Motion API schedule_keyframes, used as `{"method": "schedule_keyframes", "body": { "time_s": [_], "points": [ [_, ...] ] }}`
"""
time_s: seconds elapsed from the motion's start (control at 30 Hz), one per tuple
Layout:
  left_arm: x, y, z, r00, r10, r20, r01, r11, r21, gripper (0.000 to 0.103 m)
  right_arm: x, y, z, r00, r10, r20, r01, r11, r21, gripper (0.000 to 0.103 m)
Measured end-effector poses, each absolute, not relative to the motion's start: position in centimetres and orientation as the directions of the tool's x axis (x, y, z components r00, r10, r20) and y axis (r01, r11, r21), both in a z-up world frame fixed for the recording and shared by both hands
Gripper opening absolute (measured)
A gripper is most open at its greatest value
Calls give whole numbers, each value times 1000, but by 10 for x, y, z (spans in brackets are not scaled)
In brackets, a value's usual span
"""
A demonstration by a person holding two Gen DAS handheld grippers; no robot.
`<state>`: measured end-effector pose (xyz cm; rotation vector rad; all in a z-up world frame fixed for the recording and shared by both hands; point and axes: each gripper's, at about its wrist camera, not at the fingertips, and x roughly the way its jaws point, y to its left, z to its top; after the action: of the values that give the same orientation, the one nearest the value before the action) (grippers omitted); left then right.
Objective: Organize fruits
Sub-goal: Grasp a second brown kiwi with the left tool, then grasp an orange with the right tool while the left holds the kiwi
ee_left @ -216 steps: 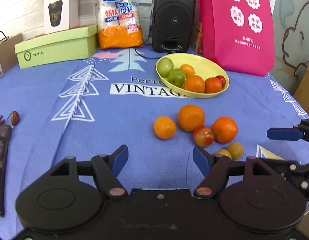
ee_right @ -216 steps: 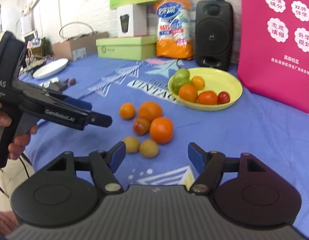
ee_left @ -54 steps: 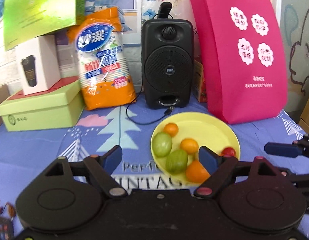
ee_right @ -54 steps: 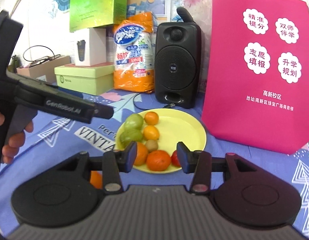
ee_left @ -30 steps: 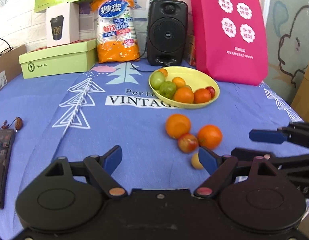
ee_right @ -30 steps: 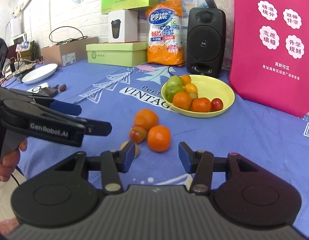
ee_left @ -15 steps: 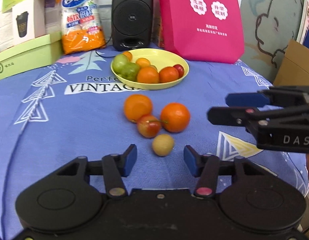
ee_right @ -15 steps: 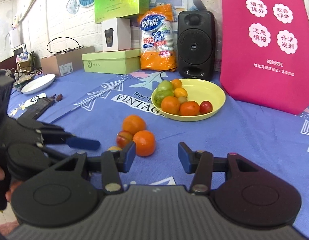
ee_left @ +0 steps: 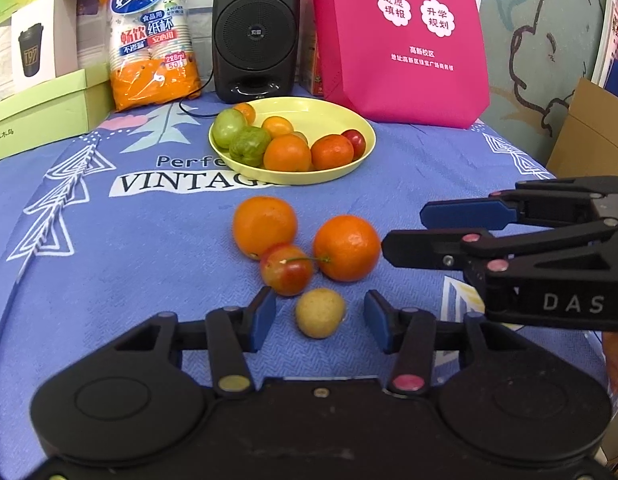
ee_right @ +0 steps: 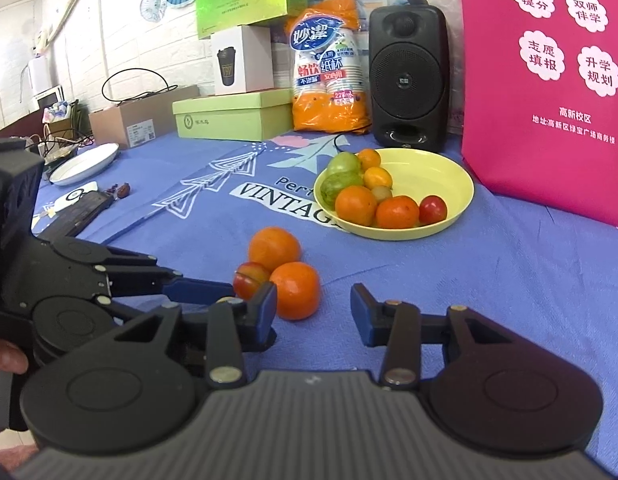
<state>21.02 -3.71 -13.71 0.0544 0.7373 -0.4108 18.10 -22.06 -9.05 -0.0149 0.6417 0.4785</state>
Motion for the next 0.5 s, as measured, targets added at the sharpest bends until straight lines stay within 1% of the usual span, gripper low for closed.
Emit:
{"method": "schedule_keyframes", "body": {
  "time_s": [0.07, 0.1, 0.17, 0.3, 0.5],
  "points": [
    [210, -37, -136, 662, -348, -664, 386, 917, -96, 44, 183, -220, -92, 693, 423, -583, -434, 891, 131, 40],
    [210, -37, -136, 660, -350, -664, 388, 916, -97, 40, 183, -219, -93, 691, 423, -585, -436, 891, 130, 40],
    [210, -36, -135, 656, -354, -666, 392, 915, -100, 38, 185, -217, -94, 686, 430, -587, -443, 887, 132, 40],
    [209, -35, -134, 650, -364, -667, 400, 910, -107, 30, 188, -210, -95, 671, 446, -592, -466, 875, 130, 40],
    [208, -32, -133, 643, -373, -669, 405, 907, -118, 25, 198, -202, -96, 660, 447, -604, -477, 870, 122, 40]
  ]
}}
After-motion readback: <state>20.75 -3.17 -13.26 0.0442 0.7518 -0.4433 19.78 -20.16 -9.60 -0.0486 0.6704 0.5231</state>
